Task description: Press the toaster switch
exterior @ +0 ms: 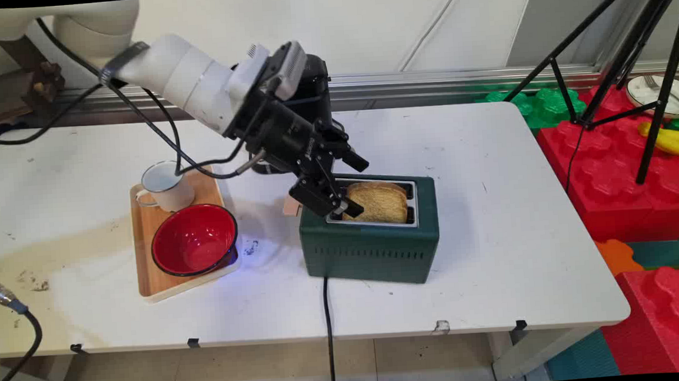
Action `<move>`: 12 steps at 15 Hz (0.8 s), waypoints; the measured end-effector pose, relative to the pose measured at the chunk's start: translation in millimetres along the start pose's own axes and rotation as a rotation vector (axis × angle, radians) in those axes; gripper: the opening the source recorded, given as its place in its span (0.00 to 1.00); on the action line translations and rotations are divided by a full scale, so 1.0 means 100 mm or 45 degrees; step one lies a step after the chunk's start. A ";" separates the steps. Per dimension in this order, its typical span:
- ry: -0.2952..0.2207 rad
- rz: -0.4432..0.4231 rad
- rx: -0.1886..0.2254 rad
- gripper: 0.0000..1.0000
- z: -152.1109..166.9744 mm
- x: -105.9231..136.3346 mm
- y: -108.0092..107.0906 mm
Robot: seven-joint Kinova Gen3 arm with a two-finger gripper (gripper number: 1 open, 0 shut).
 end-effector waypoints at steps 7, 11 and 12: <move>0.003 -0.021 0.013 1.00 -0.29 -0.02 0.03; -0.013 -0.037 0.020 1.00 -0.49 -0.08 0.06; -0.018 -0.039 0.021 1.00 -0.53 -0.10 0.06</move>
